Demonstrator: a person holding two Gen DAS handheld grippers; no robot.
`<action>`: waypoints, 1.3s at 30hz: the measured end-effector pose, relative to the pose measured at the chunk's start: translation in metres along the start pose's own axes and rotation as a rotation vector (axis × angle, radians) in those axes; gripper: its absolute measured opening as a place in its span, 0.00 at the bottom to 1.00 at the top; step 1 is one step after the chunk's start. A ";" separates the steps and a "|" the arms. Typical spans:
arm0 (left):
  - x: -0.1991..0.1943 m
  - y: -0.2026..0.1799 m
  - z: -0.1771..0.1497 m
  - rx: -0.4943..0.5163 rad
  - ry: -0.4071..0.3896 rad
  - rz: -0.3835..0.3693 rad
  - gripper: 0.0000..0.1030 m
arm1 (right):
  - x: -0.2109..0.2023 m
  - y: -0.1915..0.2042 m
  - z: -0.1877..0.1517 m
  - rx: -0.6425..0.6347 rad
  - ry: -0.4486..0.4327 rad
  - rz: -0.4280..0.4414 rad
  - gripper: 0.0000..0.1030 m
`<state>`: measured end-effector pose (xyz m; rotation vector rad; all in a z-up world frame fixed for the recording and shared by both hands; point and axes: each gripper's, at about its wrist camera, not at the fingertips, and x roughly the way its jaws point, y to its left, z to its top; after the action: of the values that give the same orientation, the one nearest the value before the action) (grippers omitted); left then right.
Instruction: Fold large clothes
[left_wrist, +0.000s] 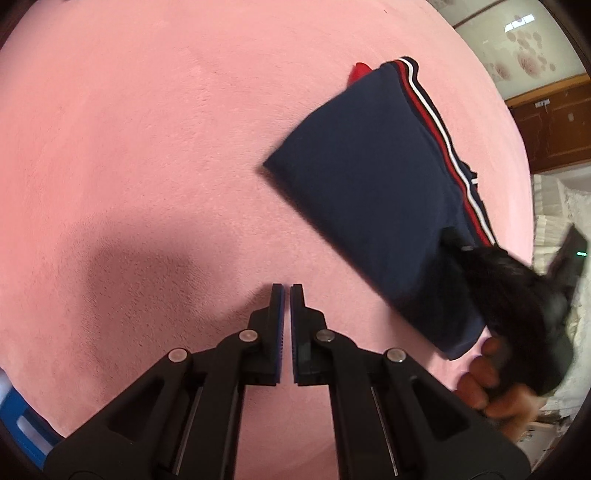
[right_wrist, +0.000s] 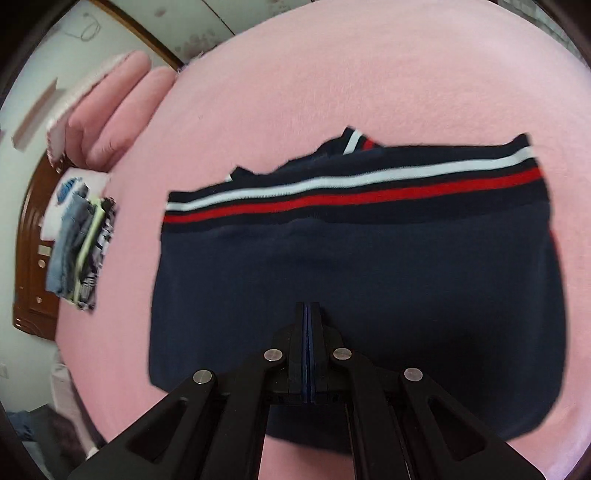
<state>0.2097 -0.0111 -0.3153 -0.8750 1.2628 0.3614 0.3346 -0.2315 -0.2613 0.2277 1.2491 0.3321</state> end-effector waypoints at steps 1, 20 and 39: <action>-0.004 0.005 0.000 -0.009 -0.002 -0.010 0.01 | 0.012 0.001 -0.002 -0.009 0.010 -0.012 0.00; 0.032 0.021 0.040 -0.093 0.035 -0.383 0.06 | 0.026 -0.002 -0.008 0.015 -0.005 0.012 0.00; 0.032 0.019 0.065 -0.142 -0.141 -0.457 0.44 | 0.020 -0.004 -0.012 0.067 -0.036 -0.022 0.00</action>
<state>0.2503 0.0423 -0.3496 -1.2059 0.8816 0.1446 0.3295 -0.2276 -0.2839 0.2763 1.2273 0.2662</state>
